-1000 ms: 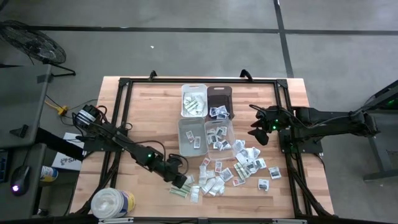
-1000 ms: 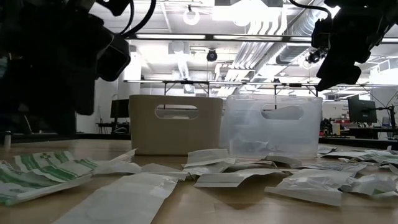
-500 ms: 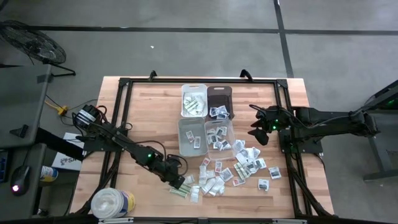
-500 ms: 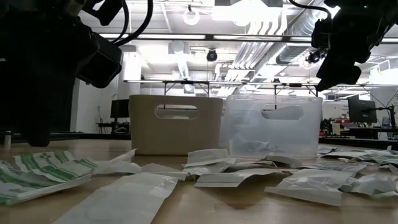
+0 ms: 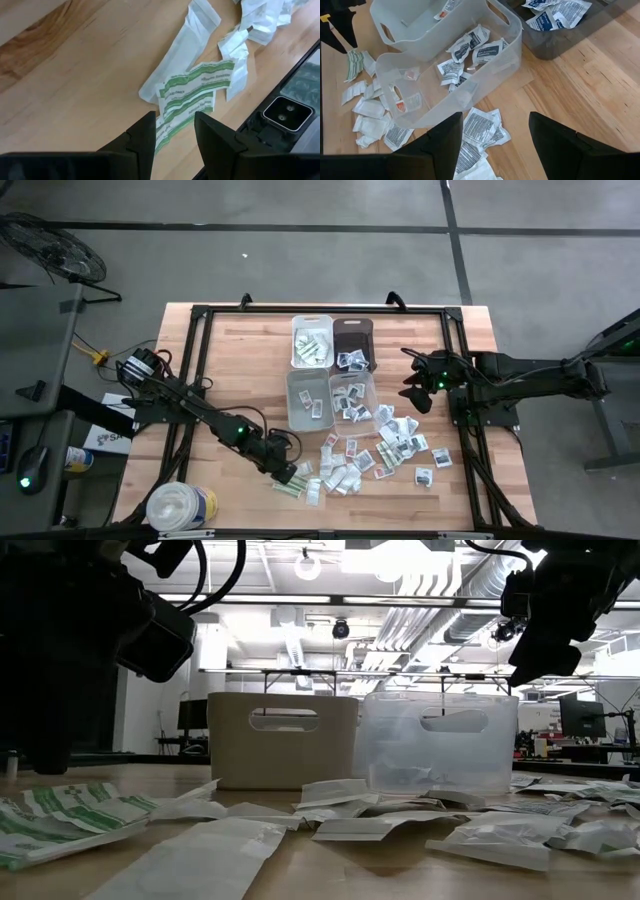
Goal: Pick & Place First Aid Supplies
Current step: Put the green bandage pack into the white bin
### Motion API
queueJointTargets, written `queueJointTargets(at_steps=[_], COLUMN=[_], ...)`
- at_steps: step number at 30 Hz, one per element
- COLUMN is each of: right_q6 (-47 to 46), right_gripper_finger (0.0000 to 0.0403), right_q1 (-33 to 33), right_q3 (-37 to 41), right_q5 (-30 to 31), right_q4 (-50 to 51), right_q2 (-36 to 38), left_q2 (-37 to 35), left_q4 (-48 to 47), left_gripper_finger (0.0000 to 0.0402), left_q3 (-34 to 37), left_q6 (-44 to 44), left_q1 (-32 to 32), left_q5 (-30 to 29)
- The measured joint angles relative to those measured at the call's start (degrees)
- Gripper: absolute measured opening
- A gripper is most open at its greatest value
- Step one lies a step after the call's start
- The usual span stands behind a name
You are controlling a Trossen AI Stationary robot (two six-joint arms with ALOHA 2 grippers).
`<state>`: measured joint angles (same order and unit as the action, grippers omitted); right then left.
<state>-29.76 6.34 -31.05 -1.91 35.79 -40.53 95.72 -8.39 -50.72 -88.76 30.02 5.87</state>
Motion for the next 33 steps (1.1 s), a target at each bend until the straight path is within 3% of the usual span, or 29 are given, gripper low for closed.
queueJointTargets(at_steps=[27,33], right_q6=[0.2,0.2], right_gripper_finger=[0.0222,0.0222], right_q1=[0.0,0.0], right_q3=[0.1,0.1], right_q5=[0.2,0.2], right_q4=[0.4,0.4], right_q2=[0.0,0.0], left_q2=[4.9,4.9], left_q4=[5.2,5.3], left_gripper_finger=[0.0134,0.0103], left_q3=[-0.1,0.0], left_q6=[0.0,0.0], left_q1=[0.0,0.0], left_q5=[-0.4,-0.1])
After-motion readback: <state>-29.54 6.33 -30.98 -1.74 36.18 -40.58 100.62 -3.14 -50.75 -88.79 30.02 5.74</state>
